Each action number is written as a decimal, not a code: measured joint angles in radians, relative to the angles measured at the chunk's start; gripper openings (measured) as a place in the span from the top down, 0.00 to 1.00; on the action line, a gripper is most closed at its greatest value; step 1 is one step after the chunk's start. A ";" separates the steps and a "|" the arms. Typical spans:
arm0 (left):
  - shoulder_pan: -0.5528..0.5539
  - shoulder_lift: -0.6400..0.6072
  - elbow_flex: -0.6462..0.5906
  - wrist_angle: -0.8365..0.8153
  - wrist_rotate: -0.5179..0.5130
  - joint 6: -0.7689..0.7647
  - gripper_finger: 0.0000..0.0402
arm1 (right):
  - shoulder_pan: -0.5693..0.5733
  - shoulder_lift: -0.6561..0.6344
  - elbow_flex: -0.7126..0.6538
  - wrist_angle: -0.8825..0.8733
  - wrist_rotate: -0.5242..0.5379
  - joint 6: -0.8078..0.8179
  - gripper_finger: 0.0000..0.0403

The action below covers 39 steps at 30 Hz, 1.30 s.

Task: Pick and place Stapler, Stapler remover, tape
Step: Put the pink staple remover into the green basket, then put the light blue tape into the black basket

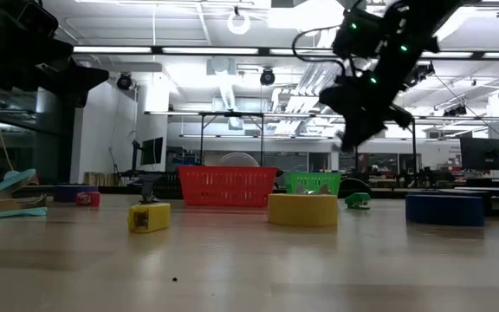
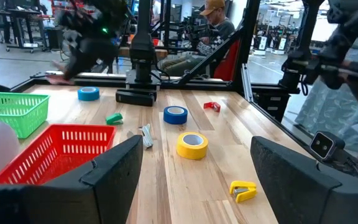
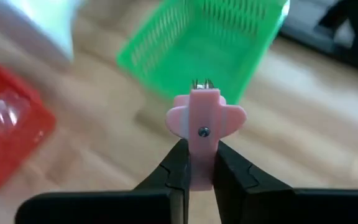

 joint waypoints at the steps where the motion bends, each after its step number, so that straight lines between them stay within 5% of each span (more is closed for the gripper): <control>1: 0.000 0.000 0.000 0.000 0.000 0.000 0.27 | -0.021 0.003 0.018 0.004 -0.002 -0.043 0.92; 12: 0.000 0.000 0.000 0.000 0.000 0.000 0.27 | -0.246 0.153 0.062 0.179 -0.365 -0.526 0.92; 19: 0.000 0.000 0.000 0.000 0.000 0.000 0.27 | -0.315 0.248 0.062 0.243 -0.394 -0.519 0.91; 31: 0.000 0.000 0.000 0.000 0.000 0.000 0.27 | -0.330 0.279 0.062 0.283 -0.366 -0.492 0.64; 39: 0.000 0.000 0.000 0.000 0.000 0.000 0.27 | -0.330 0.201 0.147 0.045 -0.297 -0.382 0.55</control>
